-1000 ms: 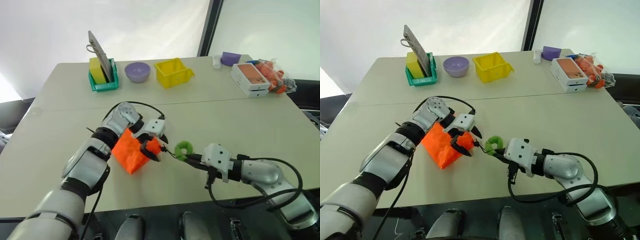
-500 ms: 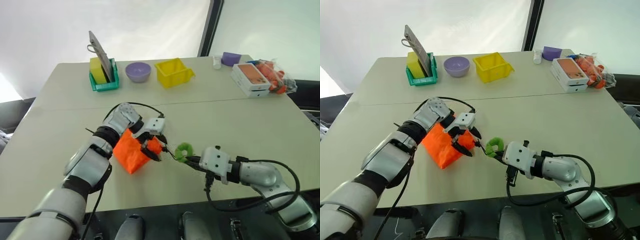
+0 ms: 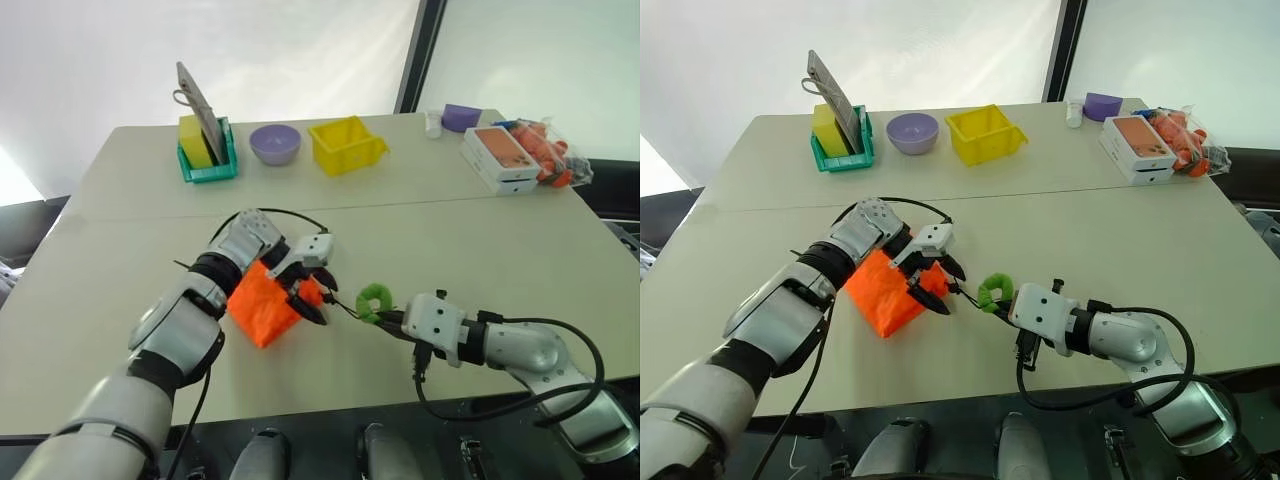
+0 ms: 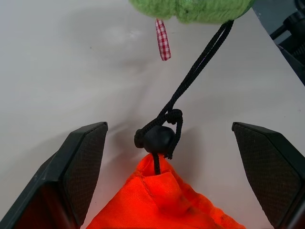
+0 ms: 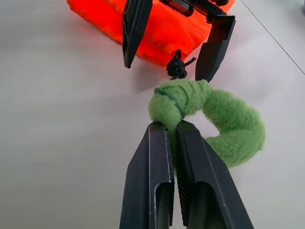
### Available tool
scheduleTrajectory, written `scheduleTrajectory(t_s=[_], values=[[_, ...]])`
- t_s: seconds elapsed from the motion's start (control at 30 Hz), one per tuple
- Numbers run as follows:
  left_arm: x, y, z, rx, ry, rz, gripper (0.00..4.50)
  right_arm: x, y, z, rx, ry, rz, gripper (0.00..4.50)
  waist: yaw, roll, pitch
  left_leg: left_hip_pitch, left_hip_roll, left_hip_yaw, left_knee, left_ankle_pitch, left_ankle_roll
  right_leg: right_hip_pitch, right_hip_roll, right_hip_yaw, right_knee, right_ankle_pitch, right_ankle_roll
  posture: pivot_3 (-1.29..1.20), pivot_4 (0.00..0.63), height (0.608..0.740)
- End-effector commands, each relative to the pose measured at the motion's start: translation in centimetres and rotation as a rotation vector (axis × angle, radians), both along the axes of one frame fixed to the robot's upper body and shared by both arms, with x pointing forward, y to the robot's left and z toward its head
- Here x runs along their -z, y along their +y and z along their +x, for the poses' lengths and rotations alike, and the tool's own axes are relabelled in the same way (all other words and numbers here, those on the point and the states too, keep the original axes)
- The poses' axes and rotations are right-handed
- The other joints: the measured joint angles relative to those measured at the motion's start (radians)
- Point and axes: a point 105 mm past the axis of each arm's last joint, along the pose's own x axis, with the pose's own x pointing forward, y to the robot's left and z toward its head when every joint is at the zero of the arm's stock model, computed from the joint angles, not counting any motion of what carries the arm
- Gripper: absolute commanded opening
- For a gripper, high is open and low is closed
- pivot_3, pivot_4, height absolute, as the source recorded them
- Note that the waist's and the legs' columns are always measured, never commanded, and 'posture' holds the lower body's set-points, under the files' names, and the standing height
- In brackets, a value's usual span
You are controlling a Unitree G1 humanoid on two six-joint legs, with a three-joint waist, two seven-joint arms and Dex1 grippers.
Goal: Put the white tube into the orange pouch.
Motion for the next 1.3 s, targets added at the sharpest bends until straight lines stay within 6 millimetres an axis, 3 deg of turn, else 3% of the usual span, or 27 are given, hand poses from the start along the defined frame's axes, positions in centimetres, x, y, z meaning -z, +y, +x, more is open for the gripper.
scheduleTrajectory(t_s=[0.03,0.23,0.47,0.8,1.3], values=[[-1.4,-0.5,0.2,0.028,-0.039,-0.013,3.13,-1.3,0.5,-0.1,-0.024,-0.059,-0.002,0.00,0.000,0.000,0.000,0.000,0.000,0.000,0.000,0.000,0.000,0.000,0.000,0.000,0.000,0.000,0.000,0.00,0.150,0.740],[-1.0,0.1,0.3,0.029,-0.050,0.012,0.28,-1.6,0.5,0.1,-0.025,-0.075,-0.001,0.00,-0.001,0.000,0.000,0.000,0.000,0.000,0.000,0.000,0.000,0.000,0.000,0.000,0.000,0.000,0.000,0.00,0.150,0.740],[-1.4,0.4,0.5,0.016,-0.070,-0.021,0.28,-2.6,0.3,1.2,0.014,-0.140,0.030,0.00,0.000,0.000,0.000,0.000,0.000,0.000,0.000,0.000,0.000,0.000,0.000,0.000,0.000,0.000,0.000,0.00,0.150,0.740],[-2.5,0.8,1.0,-0.065,-0.131,-0.171,0.28,-4.3,-1.2,4.7,0.175,-0.274,0.079,0.00,-0.001,0.001,0.000,0.001,0.000,0.000,0.000,0.000,0.000,0.000,0.000,0.000,0.001,0.000,0.000,0.00,0.150,0.740],[-3.4,1.6,1.9,-0.165,-0.224,-0.253,0.28,-5.1,-0.4,5.3,0.142,-0.334,0.091,0.00,-0.002,0.001,-0.001,0.001,0.000,0.000,0.001,0.000,0.000,0.000,0.000,0.000,0.002,0.000,0.000,0.00,0.150,0.740]])
